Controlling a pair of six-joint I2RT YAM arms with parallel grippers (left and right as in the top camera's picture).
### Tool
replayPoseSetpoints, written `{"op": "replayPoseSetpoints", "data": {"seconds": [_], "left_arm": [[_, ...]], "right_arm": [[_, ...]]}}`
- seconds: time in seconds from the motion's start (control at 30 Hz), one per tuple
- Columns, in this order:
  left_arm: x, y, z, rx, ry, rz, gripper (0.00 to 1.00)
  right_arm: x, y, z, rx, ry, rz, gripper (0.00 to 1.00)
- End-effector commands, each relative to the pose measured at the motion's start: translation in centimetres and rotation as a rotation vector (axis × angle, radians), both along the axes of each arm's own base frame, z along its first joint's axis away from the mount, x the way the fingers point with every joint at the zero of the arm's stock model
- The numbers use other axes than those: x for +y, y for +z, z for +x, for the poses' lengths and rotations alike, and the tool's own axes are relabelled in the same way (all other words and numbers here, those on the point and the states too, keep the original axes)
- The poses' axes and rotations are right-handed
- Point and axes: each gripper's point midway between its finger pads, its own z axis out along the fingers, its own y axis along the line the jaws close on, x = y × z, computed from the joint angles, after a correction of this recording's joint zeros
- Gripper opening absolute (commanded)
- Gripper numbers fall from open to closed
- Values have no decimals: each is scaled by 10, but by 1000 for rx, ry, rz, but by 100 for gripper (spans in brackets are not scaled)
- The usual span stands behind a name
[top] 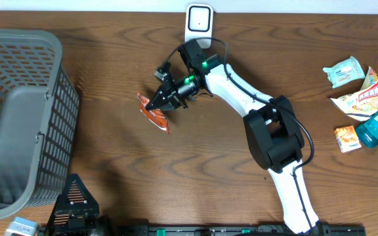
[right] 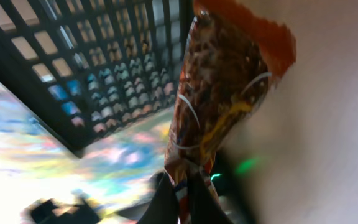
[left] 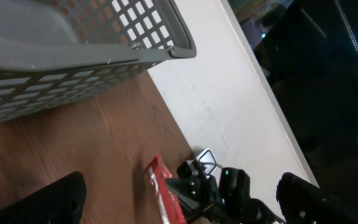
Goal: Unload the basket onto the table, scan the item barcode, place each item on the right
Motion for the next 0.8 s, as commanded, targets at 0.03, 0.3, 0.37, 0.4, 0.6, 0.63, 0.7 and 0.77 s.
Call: {"op": "replayPoseSetpoints", "data": {"seconds": [0.03,0.3,0.37,0.4,0.6,0.63,0.7,0.77], "left_arm": [[1,3,-2,-6,10,29,97],[1,3,-2,-6,10,29,98],[1,3,-2,-6,10,29,98],[1,3,-2,-5,10,29,98],[3,-7,3,21,10,18,98],[4,-9,4,25,10,17,98],[4,-11,5,30,10,15,98],[5,-12,6,33,10,14,98]], "right_arm": [[1,-25,18,-518,105,79,1],[-35,-87,74,-856,83,-368,1],[-44,-93,94,-938,48,-473,1],[-46,-93,102,-968,33,-494,1],[-61,-67,169,-1187,-143,-634,1],[-64,-62,178,-1216,-171,-651,1],[-69,-48,197,-1279,-236,-676,1],[-73,-33,214,-1337,-302,-693,1]]}}
